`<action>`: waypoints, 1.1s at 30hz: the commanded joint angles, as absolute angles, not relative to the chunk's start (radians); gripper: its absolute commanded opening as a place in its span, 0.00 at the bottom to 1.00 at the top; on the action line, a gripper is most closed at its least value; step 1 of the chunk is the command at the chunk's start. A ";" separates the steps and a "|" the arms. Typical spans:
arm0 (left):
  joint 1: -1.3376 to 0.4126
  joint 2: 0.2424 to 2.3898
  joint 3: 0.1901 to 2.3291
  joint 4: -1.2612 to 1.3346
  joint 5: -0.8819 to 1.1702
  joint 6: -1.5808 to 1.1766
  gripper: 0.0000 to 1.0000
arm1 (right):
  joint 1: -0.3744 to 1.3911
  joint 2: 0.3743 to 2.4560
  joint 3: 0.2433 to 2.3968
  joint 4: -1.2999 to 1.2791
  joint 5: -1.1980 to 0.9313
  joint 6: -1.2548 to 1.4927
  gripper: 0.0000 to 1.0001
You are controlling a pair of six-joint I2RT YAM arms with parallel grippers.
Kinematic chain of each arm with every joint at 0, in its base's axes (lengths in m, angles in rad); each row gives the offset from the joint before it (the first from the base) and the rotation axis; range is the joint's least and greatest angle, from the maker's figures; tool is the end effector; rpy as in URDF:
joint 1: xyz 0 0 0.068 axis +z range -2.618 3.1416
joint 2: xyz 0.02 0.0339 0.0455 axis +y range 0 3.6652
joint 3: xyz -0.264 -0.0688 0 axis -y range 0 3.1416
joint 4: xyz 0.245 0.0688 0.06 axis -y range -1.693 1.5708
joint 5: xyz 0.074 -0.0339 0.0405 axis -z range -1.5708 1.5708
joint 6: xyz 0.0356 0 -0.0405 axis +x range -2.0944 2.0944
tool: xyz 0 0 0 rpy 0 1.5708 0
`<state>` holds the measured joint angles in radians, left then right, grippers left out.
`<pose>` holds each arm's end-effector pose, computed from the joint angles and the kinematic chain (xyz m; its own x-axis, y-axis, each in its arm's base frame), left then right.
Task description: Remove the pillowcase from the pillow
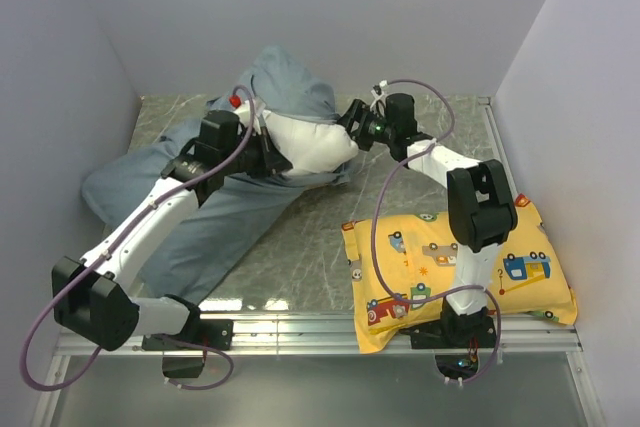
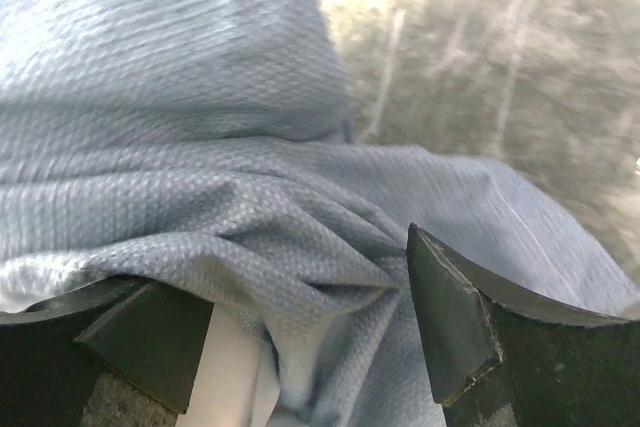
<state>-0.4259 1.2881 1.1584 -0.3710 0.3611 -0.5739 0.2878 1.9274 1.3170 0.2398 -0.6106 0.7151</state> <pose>0.2600 -0.1318 0.3433 -0.7302 -0.2265 -0.6446 0.3243 0.7156 -0.6187 0.4194 0.1454 0.2323 -0.7507 0.3380 -0.5676 -0.3348 0.5460 0.7680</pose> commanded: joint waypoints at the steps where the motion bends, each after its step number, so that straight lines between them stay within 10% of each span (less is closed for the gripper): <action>1: -0.494 1.299 1.135 -0.405 0.341 -0.543 0.00 | 0.273 1.908 1.384 0.219 -0.566 0.695 0.80; 28: -0.512 1.402 1.169 -0.440 0.167 -0.512 0.00 | 0.534 1.792 1.491 -0.166 -0.123 0.104 0.85; 33: -0.555 1.390 1.189 -0.494 0.179 -0.456 0.00 | 0.511 1.917 1.647 -0.243 0.019 0.167 0.72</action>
